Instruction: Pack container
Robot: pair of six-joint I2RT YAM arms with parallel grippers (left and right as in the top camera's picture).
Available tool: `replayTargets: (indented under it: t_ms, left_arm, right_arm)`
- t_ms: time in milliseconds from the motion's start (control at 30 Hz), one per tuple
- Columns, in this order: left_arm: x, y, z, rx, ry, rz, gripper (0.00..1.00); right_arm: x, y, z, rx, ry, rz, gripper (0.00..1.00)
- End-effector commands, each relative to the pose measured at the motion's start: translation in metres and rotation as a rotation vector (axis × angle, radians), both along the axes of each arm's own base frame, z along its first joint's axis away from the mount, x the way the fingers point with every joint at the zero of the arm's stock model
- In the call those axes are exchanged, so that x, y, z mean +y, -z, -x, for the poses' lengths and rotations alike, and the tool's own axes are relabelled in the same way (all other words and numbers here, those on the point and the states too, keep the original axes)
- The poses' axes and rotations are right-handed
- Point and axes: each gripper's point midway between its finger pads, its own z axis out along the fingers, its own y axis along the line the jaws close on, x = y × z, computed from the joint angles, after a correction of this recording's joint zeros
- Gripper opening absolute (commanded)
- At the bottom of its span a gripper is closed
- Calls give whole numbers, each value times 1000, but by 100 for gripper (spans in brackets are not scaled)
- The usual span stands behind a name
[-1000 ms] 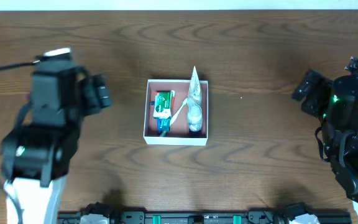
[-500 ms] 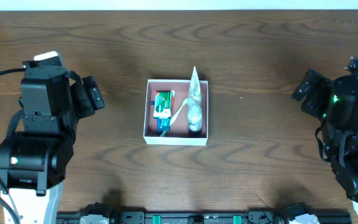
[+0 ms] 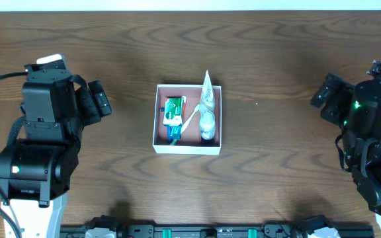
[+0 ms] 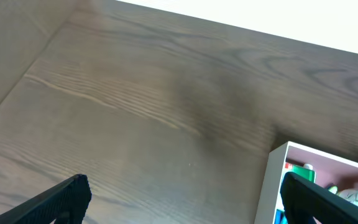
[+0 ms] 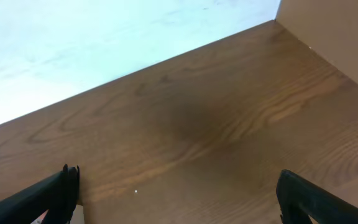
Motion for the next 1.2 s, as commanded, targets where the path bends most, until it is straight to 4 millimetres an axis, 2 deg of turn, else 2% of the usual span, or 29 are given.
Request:
replayTargets:
  t_ms: [0, 167, 300, 433, 533, 800, 1000, 1167]
  left_arm:
    - [4, -3, -1, -3, -10, -15, 98]
    - [4, -3, -1, -3, -10, -15, 98]
    - [4, -3, -1, -3, -10, -15, 98]
    - [4, -3, -1, -3, -10, -15, 98]
    - [4, -3, -1, -3, -10, -15, 98]
    - [4, -3, -1, -3, -10, -15, 98]
    - [4, -3, -1, -3, -10, -15, 98]
    - [4, -3, -1, -3, -10, -15, 98]
  right_arm:
    - [-6, -1, 2, 4, 25, 6, 99]
    - [-12, 10, 18, 62, 31, 40, 99]
    - [-17, 12, 33, 4, 34, 25, 99]
    - [-25, 29, 47, -66, 61, 22, 99]
    - [-28, 60, 56, -80, 65, 21, 99]
    - [-32, 157, 72, -76, 74, 7, 99]
    - [-34, 205, 80, -101, 104, -53, 99]
    - [-34, 229, 83, -102, 99, -57, 99]
